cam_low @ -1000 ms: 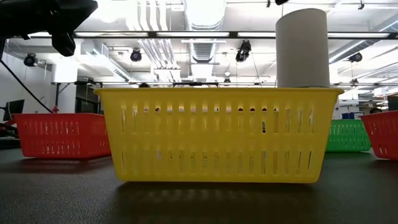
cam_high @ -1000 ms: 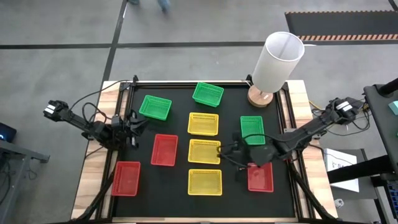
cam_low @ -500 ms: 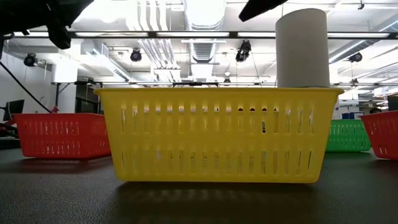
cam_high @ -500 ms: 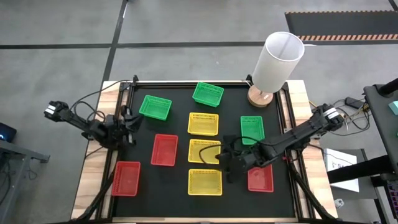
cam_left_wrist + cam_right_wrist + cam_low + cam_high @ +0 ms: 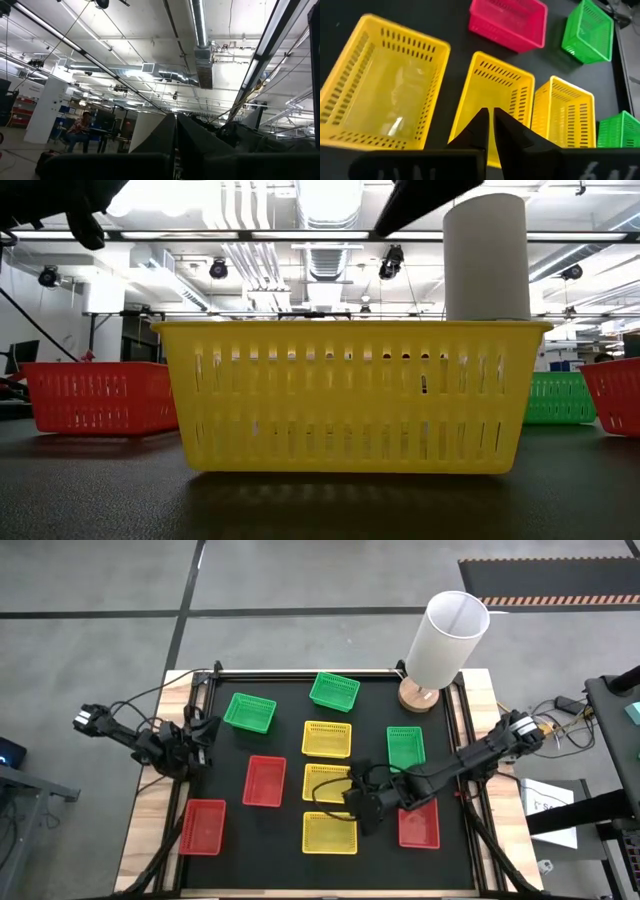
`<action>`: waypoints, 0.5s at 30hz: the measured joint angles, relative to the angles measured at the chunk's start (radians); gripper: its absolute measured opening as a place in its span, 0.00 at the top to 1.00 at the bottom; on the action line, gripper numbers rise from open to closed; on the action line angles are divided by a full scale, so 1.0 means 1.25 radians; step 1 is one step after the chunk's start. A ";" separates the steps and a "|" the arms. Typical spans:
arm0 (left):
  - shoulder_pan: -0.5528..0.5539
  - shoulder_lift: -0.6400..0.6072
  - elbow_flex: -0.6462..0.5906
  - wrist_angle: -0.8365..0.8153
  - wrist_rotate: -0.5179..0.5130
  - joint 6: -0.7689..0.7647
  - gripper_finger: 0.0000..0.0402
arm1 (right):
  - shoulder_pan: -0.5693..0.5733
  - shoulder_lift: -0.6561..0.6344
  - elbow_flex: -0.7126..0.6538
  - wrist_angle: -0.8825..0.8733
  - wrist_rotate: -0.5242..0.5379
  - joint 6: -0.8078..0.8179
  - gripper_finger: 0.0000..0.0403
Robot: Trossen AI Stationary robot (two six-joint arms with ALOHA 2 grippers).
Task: Stack baskets by color
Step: Stack the center yellow bin on top of the top yellow bin
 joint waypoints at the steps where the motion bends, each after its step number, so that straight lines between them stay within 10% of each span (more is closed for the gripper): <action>1: 0.000 0.001 0.000 0.000 0.000 0.000 1.00 | -0.004 -0.001 0.000 0.003 0.000 0.004 0.92; 15: 0.000 -0.010 0.000 0.005 0.000 -0.002 1.00 | -0.037 0.005 0.019 0.082 0.004 0.190 0.60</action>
